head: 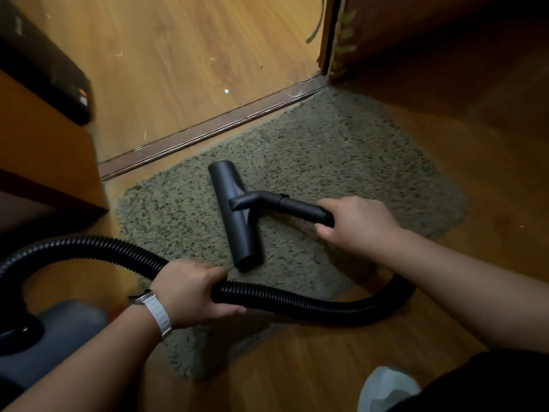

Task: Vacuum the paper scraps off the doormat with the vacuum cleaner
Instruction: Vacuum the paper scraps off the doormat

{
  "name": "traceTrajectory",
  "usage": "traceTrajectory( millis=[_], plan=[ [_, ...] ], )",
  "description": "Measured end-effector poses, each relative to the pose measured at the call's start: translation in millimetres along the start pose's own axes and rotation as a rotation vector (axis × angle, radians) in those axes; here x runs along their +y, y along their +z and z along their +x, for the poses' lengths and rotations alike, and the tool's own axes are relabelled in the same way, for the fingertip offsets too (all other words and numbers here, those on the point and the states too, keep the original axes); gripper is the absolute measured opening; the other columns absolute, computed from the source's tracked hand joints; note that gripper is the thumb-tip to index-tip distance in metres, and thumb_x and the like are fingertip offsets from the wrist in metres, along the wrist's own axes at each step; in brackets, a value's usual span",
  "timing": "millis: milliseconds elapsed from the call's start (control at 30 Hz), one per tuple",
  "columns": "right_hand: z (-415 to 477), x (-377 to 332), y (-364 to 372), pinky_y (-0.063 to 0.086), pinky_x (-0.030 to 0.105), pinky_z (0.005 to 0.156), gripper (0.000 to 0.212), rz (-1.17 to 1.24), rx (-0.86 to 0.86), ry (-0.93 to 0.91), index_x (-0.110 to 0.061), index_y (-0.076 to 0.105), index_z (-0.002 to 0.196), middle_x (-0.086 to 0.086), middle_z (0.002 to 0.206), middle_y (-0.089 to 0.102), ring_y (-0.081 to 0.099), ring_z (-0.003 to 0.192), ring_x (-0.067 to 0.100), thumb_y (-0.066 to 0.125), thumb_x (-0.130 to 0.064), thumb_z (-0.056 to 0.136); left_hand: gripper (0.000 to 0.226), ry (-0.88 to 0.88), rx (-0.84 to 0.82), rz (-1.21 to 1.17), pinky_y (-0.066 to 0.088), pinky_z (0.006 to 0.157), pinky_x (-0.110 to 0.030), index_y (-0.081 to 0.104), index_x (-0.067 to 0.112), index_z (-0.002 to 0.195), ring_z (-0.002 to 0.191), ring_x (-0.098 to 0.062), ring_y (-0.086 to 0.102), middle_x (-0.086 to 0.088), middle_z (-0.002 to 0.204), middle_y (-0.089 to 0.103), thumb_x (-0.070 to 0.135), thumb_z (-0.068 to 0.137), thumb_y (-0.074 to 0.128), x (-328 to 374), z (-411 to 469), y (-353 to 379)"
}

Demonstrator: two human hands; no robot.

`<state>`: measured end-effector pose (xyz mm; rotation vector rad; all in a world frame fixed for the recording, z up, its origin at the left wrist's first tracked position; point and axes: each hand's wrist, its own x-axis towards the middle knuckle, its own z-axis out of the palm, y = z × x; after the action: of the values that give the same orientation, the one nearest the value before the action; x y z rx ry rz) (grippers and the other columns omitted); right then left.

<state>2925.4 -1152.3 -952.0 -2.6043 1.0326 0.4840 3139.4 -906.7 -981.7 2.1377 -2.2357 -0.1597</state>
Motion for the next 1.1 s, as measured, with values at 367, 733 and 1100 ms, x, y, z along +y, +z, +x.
traceTrajectory(
  millis=[367, 733, 1100],
  plan=[
    [-3.1, 23.0, 25.7, 0.046, 0.029, 0.057, 0.033, 0.146, -0.1, 0.154, -0.036, 0.057, 0.112, -0.009, 0.079, 0.058, 0.059, 0.073, 0.016, 0.054, -0.06, 0.089, 0.064, 0.046, -0.094, 0.043, 0.046, 0.054, -0.026, 0.06, 0.028, 0.07, 0.052, -0.015, 0.058, 0.011, 0.059, 0.057, 0.089, 0.073, 0.04, -27.4, -25.7, 23.8],
    [-8.0, 29.0, 20.3, 0.052, 0.038, 0.088, 0.059, 0.049, -0.036, 0.007, -0.032, 0.044, 0.141, -0.004, 0.124, 0.052, 0.054, 0.116, 0.019, 0.054, -0.059, 0.09, 0.06, -0.059, -0.054, -0.107, 0.056, 0.072, -0.032, 0.07, 0.017, 0.103, 0.08, -0.019, 0.067, 0.003, 0.09, 0.069, 0.069, 0.081, 0.05, -26.5, -27.4, -11.5],
    [6.3, -121.0, -107.0, 0.046, 0.035, 0.102, 0.056, -0.17, -0.048, -0.669, -0.027, 0.047, 0.143, -0.005, 0.143, 0.047, 0.048, 0.127, 0.017, 0.058, -0.05, 0.093, 0.055, -0.369, 0.042, -0.206, 0.057, 0.079, -0.038, 0.066, 0.017, 0.113, 0.098, -0.026, 0.067, -0.003, 0.108, 0.07, 0.06, 0.083, 0.052, -53.4, -118.8, -131.4]
  ],
)
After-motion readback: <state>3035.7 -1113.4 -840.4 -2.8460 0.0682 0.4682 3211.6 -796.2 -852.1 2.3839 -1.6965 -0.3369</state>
